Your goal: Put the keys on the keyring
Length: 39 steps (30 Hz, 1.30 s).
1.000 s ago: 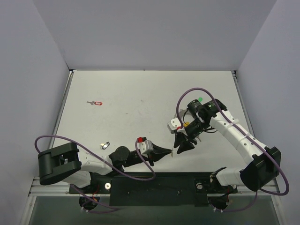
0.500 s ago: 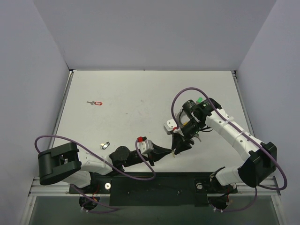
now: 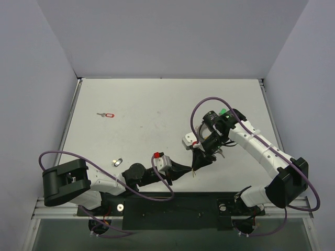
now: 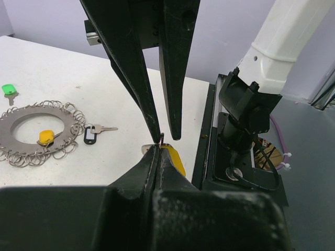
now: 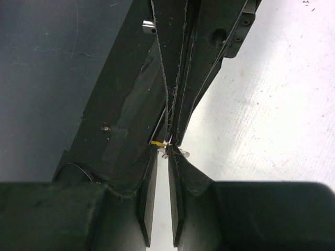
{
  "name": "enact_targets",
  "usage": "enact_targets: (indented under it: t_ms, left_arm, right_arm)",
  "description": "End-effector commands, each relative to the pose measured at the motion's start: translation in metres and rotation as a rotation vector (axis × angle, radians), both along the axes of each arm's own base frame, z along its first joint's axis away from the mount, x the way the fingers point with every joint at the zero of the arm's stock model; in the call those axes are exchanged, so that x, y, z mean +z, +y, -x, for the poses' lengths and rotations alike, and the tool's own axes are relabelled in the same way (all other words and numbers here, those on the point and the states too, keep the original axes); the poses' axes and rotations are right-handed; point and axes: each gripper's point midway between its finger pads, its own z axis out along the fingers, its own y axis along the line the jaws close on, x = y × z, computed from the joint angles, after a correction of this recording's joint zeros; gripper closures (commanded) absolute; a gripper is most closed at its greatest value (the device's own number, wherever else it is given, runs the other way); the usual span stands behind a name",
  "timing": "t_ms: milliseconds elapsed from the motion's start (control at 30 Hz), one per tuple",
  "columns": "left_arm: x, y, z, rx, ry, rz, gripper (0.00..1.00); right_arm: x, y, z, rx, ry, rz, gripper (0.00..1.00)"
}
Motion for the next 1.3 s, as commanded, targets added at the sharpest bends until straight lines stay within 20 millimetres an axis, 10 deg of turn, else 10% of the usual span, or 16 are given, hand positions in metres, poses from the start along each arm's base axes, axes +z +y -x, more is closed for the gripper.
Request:
enact_targets:
  t_ms: [0, 800, 967, 1267]
  left_arm:
    - [0.026, -0.005, -0.005, 0.018, -0.006, 0.072, 1.0]
    - [0.031, -0.002, -0.005, 0.021, 0.001, 0.09, 1.0]
    - [0.032, 0.001, 0.003, -0.016, -0.006, 0.088, 0.52]
    - [0.025, 0.033, -0.005, 0.053, -0.062, -0.015, 0.4]
  right_arm:
    - [0.012, 0.003, 0.01, 0.015, 0.048, -0.017, 0.89]
    - [0.006, -0.001, 0.006, 0.002, 0.041, 0.017, 1.0]
    - [0.005, -0.006, 0.001, -0.038, 0.054, 0.009, 1.0]
    - [-0.012, -0.033, -0.002, -0.085, -0.008, 0.021, 1.0]
